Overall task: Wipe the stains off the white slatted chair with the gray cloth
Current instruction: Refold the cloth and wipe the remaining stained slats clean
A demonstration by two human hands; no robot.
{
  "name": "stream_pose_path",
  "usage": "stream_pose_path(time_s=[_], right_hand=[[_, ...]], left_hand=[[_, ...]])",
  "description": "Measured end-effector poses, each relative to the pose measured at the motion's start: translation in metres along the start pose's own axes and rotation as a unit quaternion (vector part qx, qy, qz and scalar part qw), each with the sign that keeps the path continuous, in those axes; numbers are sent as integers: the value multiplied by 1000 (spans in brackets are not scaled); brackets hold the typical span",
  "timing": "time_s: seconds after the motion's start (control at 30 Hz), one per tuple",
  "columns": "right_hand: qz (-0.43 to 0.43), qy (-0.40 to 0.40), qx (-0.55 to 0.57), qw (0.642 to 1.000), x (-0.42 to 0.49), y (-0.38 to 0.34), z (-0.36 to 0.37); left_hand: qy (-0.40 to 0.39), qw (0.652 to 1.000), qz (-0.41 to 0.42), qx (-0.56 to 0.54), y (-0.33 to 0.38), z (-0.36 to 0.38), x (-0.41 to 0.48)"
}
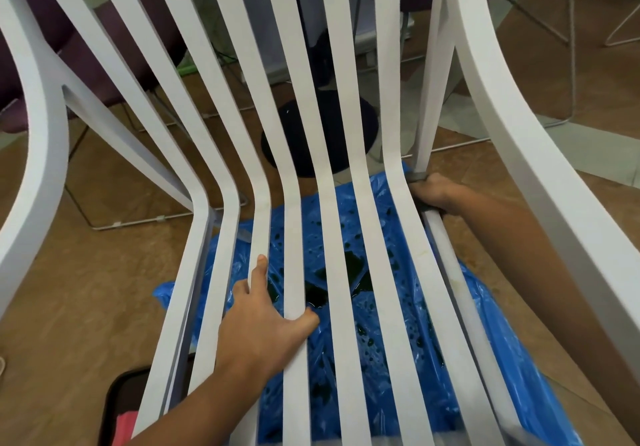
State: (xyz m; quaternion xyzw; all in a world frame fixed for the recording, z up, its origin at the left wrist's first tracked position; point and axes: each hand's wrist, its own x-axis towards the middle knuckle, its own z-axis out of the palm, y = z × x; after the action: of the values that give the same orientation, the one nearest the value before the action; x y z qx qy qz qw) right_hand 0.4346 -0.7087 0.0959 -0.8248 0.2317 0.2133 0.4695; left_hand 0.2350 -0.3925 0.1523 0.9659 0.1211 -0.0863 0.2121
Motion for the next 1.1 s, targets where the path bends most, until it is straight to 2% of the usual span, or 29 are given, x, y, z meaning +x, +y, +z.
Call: stream_pose_path(time_s=[0.13,0.23,0.67,0.87,1.0,1.1], right_hand=[[11,23,99,995,7,6,11],[19,47,107,993,6,9,16],[37,-8,174,984,-38,53,22],[74,-37,212,974,-78,91,29],[112,-48,202,972,-110,125,37],[122,-27,186,975,-119,132,41]], left_hand=[[4,1000,-4,0,-1,0,1],[3,1000,-12,25,2,0,-1],[14,999,-18,41,4,-1,-4],[11,999,-21,43,5,-2,-3],[8,999,-21,47,5,-1,-2],[2,999,-20,48,4,0,-1]])
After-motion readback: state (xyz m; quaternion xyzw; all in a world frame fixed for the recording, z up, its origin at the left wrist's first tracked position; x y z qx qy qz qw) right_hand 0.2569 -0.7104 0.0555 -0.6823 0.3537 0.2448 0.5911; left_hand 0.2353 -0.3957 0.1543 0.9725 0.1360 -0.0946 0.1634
